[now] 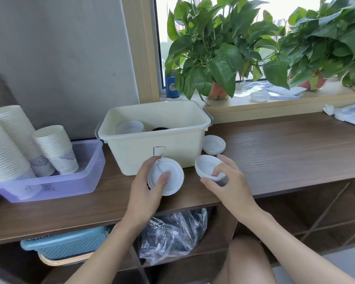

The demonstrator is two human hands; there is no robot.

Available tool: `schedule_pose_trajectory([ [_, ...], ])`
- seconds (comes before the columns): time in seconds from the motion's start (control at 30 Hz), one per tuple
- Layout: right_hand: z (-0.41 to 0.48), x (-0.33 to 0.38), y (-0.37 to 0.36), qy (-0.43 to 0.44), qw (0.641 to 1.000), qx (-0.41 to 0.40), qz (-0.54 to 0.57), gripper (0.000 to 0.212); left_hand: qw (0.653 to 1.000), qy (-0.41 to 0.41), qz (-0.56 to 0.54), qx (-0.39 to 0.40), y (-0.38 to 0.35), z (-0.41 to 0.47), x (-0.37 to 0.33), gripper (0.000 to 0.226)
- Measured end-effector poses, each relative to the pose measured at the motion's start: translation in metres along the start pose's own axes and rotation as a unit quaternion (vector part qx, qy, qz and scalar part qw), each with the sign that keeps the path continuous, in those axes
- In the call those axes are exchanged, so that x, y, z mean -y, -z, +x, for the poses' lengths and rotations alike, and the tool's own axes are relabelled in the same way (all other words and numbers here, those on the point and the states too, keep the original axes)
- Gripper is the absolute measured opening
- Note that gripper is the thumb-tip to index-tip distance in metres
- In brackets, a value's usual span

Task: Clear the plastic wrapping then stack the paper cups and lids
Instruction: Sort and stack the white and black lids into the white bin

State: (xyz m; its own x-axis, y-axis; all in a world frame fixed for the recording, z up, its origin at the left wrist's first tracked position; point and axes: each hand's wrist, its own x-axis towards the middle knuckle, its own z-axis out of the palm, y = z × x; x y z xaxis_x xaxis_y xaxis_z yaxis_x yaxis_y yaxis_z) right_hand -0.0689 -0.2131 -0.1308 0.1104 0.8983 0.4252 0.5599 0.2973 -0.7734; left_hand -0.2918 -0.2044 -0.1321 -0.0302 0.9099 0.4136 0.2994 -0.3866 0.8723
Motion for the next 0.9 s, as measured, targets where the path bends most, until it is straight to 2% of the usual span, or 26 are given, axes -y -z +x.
schedule_pose_trajectory([
  [0.1,-0.005,0.017,-0.007,0.040,0.998,-0.002,0.049,0.030,1.000,0.010,-0.007,0.007,0.000,0.002,0.001,0.043],
  [0.23,-0.005,0.034,-0.019,0.105,0.992,-0.014,0.073,0.059,1.000,0.010,-0.026,0.011,0.001,0.003,0.001,0.042],
  [0.43,-0.004,0.042,-0.034,0.150,0.987,0.038,0.042,0.082,0.999,0.006,-0.034,0.026,0.002,0.002,0.000,0.033],
  [0.53,-0.003,0.043,-0.039,0.157,0.986,0.055,0.015,0.085,0.999,0.014,-0.027,0.026,0.003,0.002,-0.003,0.024],
  [0.67,-0.002,0.048,-0.044,0.171,0.983,0.071,0.005,0.084,0.999,0.004,-0.048,0.024,0.004,0.001,-0.007,0.036],
  [0.77,-0.002,0.050,-0.049,0.169,0.980,0.103,0.018,0.085,0.996,0.000,-0.080,0.036,0.004,0.000,-0.008,0.039],
  [0.9,-0.002,0.048,-0.051,0.144,0.983,0.107,0.036,0.086,0.993,0.017,-0.084,0.075,0.005,-0.001,-0.010,0.037],
])
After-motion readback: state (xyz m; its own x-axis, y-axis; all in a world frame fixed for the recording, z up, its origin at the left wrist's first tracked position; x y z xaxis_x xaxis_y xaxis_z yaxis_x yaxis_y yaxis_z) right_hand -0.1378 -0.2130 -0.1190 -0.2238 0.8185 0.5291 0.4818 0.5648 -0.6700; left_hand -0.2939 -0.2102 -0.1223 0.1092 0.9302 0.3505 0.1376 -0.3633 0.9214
